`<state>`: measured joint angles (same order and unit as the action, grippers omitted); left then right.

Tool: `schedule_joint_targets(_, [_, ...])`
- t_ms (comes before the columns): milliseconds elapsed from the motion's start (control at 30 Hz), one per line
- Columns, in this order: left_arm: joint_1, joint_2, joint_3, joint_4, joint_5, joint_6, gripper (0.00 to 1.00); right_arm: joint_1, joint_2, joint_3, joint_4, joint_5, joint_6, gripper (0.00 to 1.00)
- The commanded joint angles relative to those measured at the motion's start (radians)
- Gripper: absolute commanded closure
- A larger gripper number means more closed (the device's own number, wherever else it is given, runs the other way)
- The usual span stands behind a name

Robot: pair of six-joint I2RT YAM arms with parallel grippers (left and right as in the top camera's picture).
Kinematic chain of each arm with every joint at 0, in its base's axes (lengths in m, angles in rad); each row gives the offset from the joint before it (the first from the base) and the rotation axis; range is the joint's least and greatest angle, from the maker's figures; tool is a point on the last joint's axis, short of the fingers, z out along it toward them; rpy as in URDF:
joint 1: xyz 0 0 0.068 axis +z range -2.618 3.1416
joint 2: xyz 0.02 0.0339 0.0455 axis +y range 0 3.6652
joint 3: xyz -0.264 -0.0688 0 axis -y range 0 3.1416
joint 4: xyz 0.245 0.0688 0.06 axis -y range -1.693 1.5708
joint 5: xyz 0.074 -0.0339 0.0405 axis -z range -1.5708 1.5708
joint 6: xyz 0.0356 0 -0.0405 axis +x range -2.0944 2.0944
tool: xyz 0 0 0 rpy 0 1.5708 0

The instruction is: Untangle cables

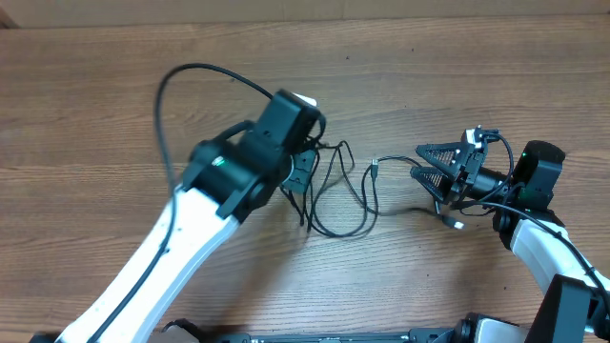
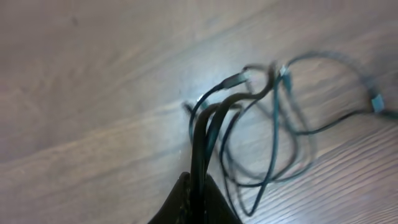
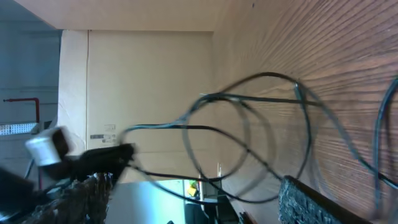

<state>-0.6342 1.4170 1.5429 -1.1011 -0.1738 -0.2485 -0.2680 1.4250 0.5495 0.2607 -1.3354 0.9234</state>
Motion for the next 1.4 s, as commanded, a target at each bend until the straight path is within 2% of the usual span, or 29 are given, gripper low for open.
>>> schedule_joint_targets(0, [0.008, -0.124, 0.119, 0.005, -0.113, 0.047, 0.96, -0.002, -0.002, 0.006, 0.005, -0.009, -0.017, 0.15])
schedule_joint_targets(200, [0.008, -0.260, 0.235, 0.006, -0.321, 0.047, 0.96, -0.002, -0.002, 0.006, 0.005, -0.009, -0.017, 0.15])
schedule_joint_targets(367, [0.007, -0.349, 0.242, 0.028, -0.300, 0.047, 0.96, -0.002, -0.002, 0.006, 0.001, -0.009, -0.016, 0.15])
schedule_joint_targets(600, [0.007, -0.346, 0.241, -0.003, -0.263, 0.047, 0.96, -0.002, -0.002, 0.006, -0.032, -0.009, -0.017, 0.14])
schedule_joint_targets(667, [0.007, -0.334, 0.241, -0.004, -0.262, 0.047, 0.85, -0.002, -0.002, 0.006, -0.032, -0.009, -0.017, 0.14])
schedule_joint_targets(700, [0.007, -0.329, 0.241, -0.003, -0.262, 0.047, 0.73, -0.002, -0.002, 0.006, -0.032, -0.009, -0.017, 0.14])
schedule_joint_targets(733, [0.007, -0.316, 0.241, -0.008, -0.259, 0.046, 0.58, -0.002, -0.002, 0.006, -0.032, -0.009, -0.017, 0.14])
schedule_joint_targets(967, [0.007, -0.241, 0.241, -0.051, -0.220, 0.046, 0.16, -0.002, -0.002, 0.006, -0.032, -0.010, -0.042, 0.14])
schedule_joint_targets(1033, [0.007, -0.217, 0.241, -0.059, -0.196, 0.046, 0.07, -0.002, -0.002, 0.006, -0.032, -0.009, -0.042, 0.14])
schedule_joint_targets(1100, [0.007, -0.190, 0.241, -0.071, -0.191, 0.042, 0.00, -0.002, -0.002, 0.006, -0.032, -0.009, -0.042, 0.14])
schedule_joint_targets(1233, [0.007, -0.133, 0.241, -0.127, -0.192, 0.023, 0.00, -0.002, -0.002, 0.006, -0.032, -0.010, -0.042, 0.14])
schedule_joint_targets(1367, [0.008, -0.059, 0.240, -0.215, -0.229, -0.068, 0.01, -0.002, -0.002, 0.006, -0.032, -0.009, -0.042, 0.14])
